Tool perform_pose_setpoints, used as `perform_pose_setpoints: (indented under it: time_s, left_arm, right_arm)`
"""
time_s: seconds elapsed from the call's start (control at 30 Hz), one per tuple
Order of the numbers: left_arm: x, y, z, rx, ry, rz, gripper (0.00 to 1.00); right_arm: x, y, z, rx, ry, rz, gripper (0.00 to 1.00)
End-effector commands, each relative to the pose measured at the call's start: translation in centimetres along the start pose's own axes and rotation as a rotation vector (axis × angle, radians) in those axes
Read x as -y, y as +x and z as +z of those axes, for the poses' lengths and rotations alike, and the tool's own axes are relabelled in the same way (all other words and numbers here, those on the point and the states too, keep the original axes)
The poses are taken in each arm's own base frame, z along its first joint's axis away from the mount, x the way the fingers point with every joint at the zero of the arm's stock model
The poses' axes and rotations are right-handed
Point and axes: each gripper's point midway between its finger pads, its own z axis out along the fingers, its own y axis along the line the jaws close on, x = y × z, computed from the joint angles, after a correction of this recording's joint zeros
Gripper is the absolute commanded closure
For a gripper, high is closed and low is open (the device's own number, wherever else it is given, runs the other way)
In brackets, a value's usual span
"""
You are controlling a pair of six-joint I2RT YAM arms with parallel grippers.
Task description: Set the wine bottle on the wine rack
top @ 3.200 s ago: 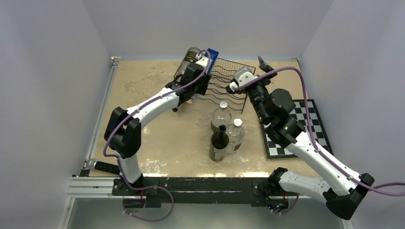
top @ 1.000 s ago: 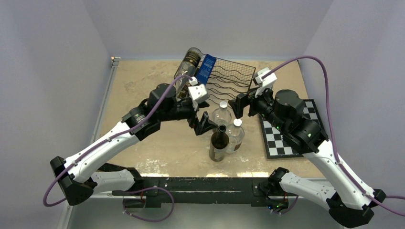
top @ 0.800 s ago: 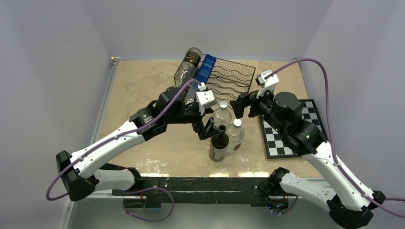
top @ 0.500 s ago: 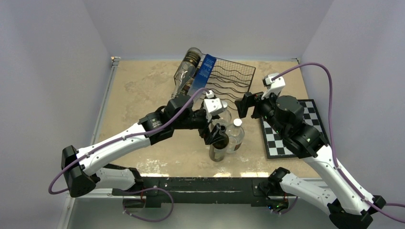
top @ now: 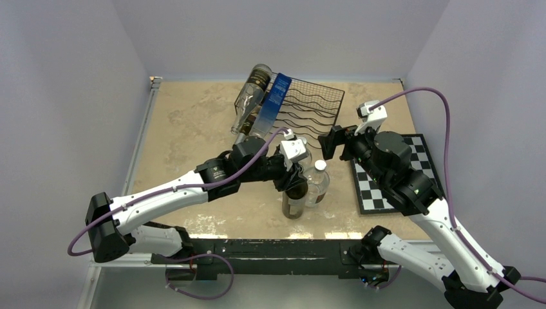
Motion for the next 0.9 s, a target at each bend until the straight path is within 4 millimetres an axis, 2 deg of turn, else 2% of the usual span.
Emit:
perform_pose_setpoints:
  time_s: [0.0, 0.13, 0.37, 0.47, 0.7, 0.87]
  left_arm:
    - [-1.6, -3.4, -2.0, 0.091, -0.132, -0.003, 1.0]
    - [-2.6, -5.7, -4.9, 0.102, -0.221, 0.02, 1.0]
    - [-4.1, -10.5, -11.5, 0.183, -0.396, 0.011, 1.0]
    - [-5.0, -12.2, -14.0, 0.217, -0.48, -0.017, 1.0]
    - [-5.7, -16.0, -18.1, 0.243, -0.588, -0.064, 1.0]
    - [-5.3, -18.1, -20.0, 0.258, -0.596, -0.091, 1.0]
  right_arm:
    - [-0.6, -1.9, 0.0, 0.077, -0.031, -0.006, 0.01]
    - [-1.8, -3.2, -0.3, 0.112, -0.101, -0.052, 0.01]
    - [-5.2, -6.2, -1.5, 0.206, -0.299, -0.153, 0.02]
    - [-7.4, -7.2, -2.5, 0.249, -0.425, -0.179, 0.02]
    - [-12.1, -8.1, -4.1, 0.328, -0.706, -0.196, 0.01]
    - [-14.9, -8.4, -5.0, 0.358, -0.867, -0.209, 0.01]
